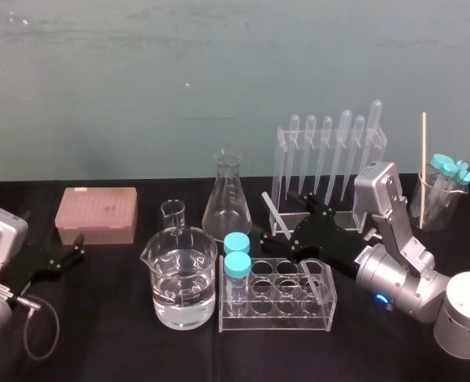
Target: Pick up the stirring rod with one hand, then place it down.
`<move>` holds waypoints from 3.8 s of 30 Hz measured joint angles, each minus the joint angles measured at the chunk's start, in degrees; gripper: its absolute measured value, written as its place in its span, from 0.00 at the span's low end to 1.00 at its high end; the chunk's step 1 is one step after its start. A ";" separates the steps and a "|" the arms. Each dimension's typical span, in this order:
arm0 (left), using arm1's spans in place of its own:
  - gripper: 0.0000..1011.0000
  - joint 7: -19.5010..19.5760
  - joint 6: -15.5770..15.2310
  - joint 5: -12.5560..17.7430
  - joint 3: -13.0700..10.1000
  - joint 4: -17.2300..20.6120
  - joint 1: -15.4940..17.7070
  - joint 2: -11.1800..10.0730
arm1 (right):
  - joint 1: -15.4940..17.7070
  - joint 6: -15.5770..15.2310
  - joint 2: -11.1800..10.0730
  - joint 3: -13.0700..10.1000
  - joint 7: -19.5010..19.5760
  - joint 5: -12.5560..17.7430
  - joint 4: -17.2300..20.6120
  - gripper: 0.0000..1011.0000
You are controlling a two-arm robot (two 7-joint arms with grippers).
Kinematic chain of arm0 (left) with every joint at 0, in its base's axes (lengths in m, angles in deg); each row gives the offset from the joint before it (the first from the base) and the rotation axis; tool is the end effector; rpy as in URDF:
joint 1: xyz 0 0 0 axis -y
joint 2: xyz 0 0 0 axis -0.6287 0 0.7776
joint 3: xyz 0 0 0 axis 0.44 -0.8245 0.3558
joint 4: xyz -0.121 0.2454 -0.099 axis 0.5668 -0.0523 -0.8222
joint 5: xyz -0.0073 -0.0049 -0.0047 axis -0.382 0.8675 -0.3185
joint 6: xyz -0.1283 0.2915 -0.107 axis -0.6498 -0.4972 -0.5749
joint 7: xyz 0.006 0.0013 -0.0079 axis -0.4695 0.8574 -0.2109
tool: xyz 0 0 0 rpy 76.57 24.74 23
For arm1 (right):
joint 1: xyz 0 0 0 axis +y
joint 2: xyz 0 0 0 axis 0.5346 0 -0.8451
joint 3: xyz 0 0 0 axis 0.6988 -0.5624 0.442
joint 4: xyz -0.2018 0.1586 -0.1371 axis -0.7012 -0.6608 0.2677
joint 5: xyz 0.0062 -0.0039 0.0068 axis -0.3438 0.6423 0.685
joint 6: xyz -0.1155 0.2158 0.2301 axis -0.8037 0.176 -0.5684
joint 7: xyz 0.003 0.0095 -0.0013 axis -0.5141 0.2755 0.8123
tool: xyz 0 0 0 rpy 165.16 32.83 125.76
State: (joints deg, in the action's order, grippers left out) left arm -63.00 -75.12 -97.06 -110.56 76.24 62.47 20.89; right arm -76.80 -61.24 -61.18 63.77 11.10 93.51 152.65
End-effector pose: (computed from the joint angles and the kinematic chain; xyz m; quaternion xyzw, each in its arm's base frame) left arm 0.3840 0.0760 -0.3080 0.1415 -0.1324 0.5800 0.7912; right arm 0.4229 -0.0230 -0.2684 -0.0640 -0.0765 -0.3986 0.9117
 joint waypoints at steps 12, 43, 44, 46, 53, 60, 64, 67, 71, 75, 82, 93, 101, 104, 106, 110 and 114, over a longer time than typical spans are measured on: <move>0.99 0.00 0.00 0.00 0.00 0.00 0.00 0.00 | -0.03 0.12 -0.05 0.07 0.04 -0.04 -0.04 0.74; 0.99 0.00 0.00 0.00 0.00 0.00 0.00 0.00 | -0.03 0.21 -0.05 0.06 0.09 -0.06 -0.04 0.07; 0.99 0.00 0.00 0.00 0.00 0.00 0.00 0.00 | -0.03 0.21 -0.05 0.06 0.09 -0.06 -0.04 0.07; 0.99 0.00 0.00 0.00 0.00 0.00 0.00 0.00 | -0.03 0.21 -0.05 0.06 0.09 -0.06 -0.04 0.07; 0.99 0.00 0.00 0.00 0.00 0.00 0.00 0.00 | 0.36 1.77 0.89 -1.78 0.05 -0.13 0.36 0.07; 0.99 0.00 0.00 0.00 0.00 0.00 0.00 0.00 | 0.72 3.91 2.27 -4.46 -0.08 1.19 2.40 0.07; 0.99 0.00 0.00 0.00 0.00 0.00 0.00 0.00 | 0.84 7.14 3.12 -6.14 -1.77 2.49 2.99 0.07; 0.99 0.00 0.00 0.00 0.00 0.00 0.00 0.00 | 0.92 9.01 3.46 -6.82 -2.64 2.80 3.18 0.07; 0.99 0.00 0.00 0.00 0.00 0.00 0.00 0.00 | 1.36 13.20 3.83 -8.08 -3.52 2.55 3.42 0.07; 0.99 0.00 0.00 0.00 0.00 0.00 0.00 0.00 | 2.21 18.25 3.98 -9.23 -4.12 1.07 3.10 0.07; 0.99 0.00 0.00 0.00 0.00 0.00 0.00 0.00 | 3.51 20.52 4.20 -10.94 -5.40 1.54 1.39 0.07; 0.99 0.00 0.00 0.00 0.00 0.00 0.00 0.00 | 4.29 18.77 4.69 -12.19 -5.60 2.50 0.23 0.07; 0.99 0.00 0.00 0.00 0.00 0.00 0.00 0.00 | 4.21 18.95 4.61 -12.01 -5.59 2.35 0.31 0.07; 0.99 0.00 0.00 0.00 0.00 0.00 0.00 0.00 | 4.19 18.99 4.60 -11.97 -5.58 2.31 0.32 0.07; 0.99 0.00 0.00 0.00 0.00 0.00 0.00 0.00 | 4.18 19.01 4.59 -11.96 -5.58 2.29 0.32 0.07; 0.99 0.00 0.00 0.00 0.00 0.00 0.00 0.00 | 4.15 19.09 4.57 -11.93 -5.58 2.27 0.34 0.07; 0.99 0.00 0.00 0.00 0.00 0.00 0.00 0.00 | 4.13 19.14 4.56 -11.91 -5.58 2.26 0.36 0.07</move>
State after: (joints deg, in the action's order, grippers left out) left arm -63.00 -75.12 -97.06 -110.56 76.24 62.48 20.89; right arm -72.67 -42.10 -56.63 51.86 5.52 95.77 153.01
